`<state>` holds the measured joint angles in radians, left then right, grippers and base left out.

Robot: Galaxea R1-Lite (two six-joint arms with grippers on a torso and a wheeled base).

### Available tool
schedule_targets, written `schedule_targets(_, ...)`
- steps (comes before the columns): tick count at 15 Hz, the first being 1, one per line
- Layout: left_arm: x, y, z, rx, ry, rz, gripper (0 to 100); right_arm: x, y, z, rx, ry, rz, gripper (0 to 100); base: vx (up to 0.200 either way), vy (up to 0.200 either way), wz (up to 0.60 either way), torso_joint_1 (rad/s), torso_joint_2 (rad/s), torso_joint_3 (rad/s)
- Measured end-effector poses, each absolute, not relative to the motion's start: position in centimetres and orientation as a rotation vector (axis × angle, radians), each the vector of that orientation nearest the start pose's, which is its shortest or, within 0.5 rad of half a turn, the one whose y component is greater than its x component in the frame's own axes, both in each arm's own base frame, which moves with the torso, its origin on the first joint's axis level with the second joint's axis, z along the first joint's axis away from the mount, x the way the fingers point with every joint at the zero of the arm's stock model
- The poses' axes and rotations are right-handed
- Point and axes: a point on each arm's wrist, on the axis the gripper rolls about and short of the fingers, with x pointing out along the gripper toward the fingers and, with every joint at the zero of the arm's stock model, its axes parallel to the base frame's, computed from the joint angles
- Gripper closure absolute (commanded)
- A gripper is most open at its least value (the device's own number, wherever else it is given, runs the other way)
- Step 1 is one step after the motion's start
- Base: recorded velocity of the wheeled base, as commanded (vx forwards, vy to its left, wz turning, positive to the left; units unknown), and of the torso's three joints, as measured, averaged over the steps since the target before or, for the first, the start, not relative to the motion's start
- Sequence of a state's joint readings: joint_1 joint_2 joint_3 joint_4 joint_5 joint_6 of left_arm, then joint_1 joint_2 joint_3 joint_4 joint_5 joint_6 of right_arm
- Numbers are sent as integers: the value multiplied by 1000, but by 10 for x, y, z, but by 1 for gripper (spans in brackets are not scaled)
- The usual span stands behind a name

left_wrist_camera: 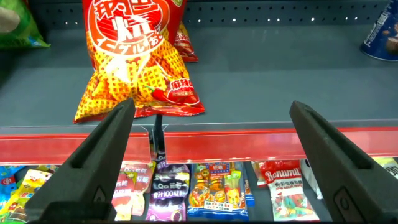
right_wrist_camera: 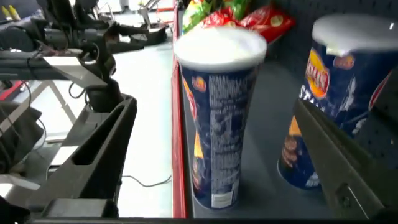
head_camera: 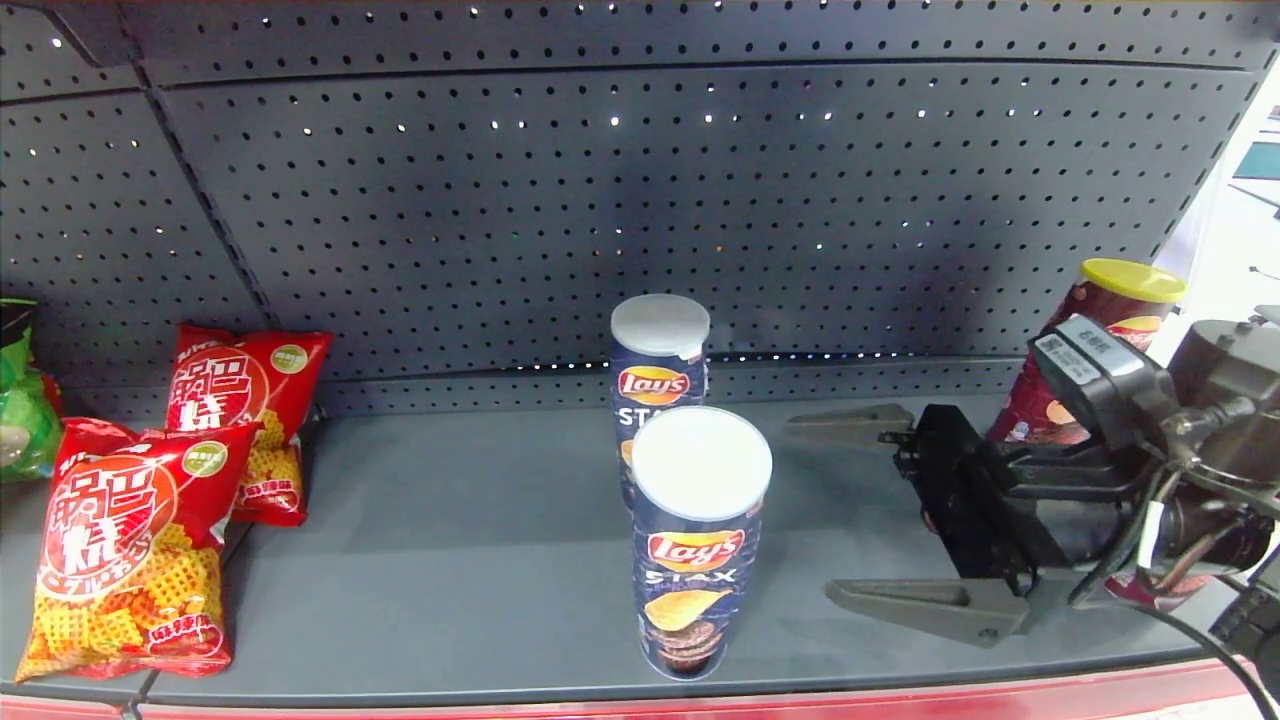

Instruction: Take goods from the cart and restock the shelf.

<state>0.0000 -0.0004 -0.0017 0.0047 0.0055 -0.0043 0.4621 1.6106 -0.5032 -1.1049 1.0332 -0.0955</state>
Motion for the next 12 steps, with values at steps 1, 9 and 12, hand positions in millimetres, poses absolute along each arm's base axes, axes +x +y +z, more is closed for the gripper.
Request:
schedule_targets(1,-23,0,75,-5,3,6,0,215,129,174,-75,-58,1494,0,0,0,0,0,0,0)
schedule_targets(9,-23,0,75,-4,3,6,0,225,140,156,-59,0,1523,0,0,0,0,0,0,0)
schedule_targets(12,-23,0,75,-4,3,5,0,224,149,152,-56,12,1549,0,0,0,0,0,0,0)
